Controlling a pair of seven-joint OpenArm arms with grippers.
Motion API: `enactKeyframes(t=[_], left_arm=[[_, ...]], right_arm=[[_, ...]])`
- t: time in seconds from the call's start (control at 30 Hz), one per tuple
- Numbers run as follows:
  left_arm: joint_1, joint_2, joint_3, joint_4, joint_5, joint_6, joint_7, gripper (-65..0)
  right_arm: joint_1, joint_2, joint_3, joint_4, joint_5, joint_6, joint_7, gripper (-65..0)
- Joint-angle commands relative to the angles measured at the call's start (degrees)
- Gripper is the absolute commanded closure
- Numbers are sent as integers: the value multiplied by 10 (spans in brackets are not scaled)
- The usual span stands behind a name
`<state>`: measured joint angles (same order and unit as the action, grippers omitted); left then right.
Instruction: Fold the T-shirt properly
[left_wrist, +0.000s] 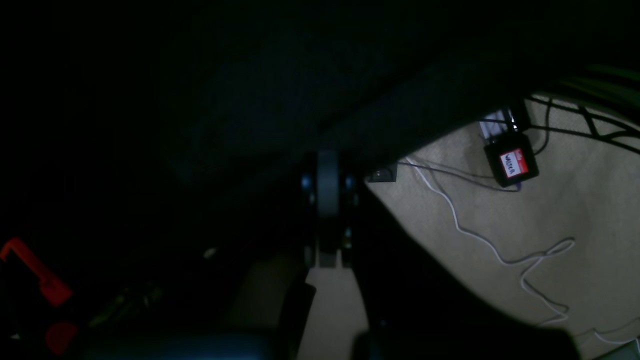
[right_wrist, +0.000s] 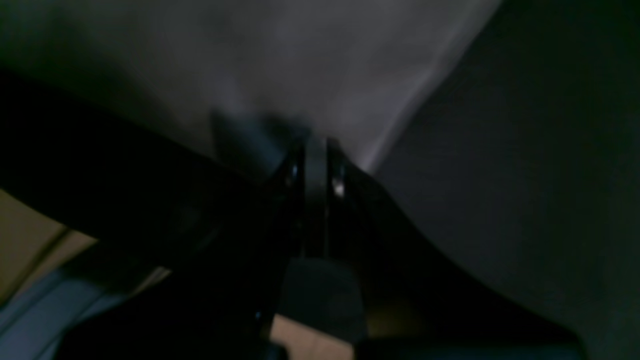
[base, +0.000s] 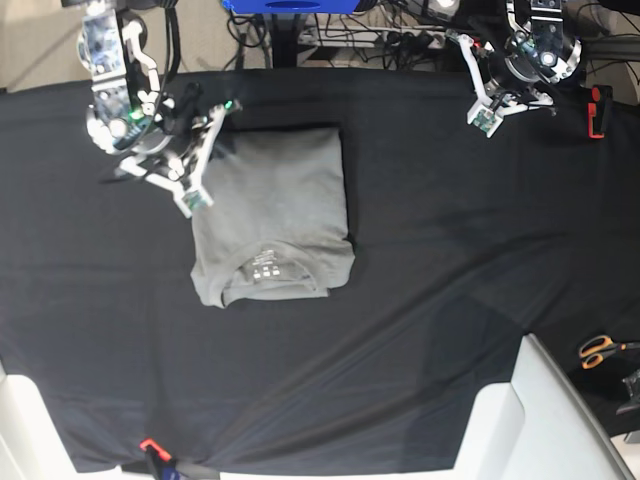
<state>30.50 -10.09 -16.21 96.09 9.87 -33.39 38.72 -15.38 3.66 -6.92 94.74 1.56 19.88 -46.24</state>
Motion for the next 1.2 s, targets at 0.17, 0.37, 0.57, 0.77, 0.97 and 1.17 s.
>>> enactKeyframes(t=[0.17,0.37,0.57,0.77,0.97,1.17], left_arm=[[1,-6,-1,7,-2,0,-3,0],[3,5,1,14,-6,0,-5,0],[56,33,12,70,-5,-2,-5,0],[145,35,48,83,-6,-1,-5,0],[152,43,46,-58,-5,1,-92,0],[44,43,68,-326,-1,72,-223,0]], right_arm=[[18,-4,-5,112,6,-5,-56,-2],[-1,-2,20,113,6,-9,-15,-2],[-61,39,114,140,6,-9,-12,-2],[-162,29,199,196,7,-5,-79,-2],[-226,29,129,95,9,-4,-38,-2],[-158,28,39,-194,7,-4,70,-2]])
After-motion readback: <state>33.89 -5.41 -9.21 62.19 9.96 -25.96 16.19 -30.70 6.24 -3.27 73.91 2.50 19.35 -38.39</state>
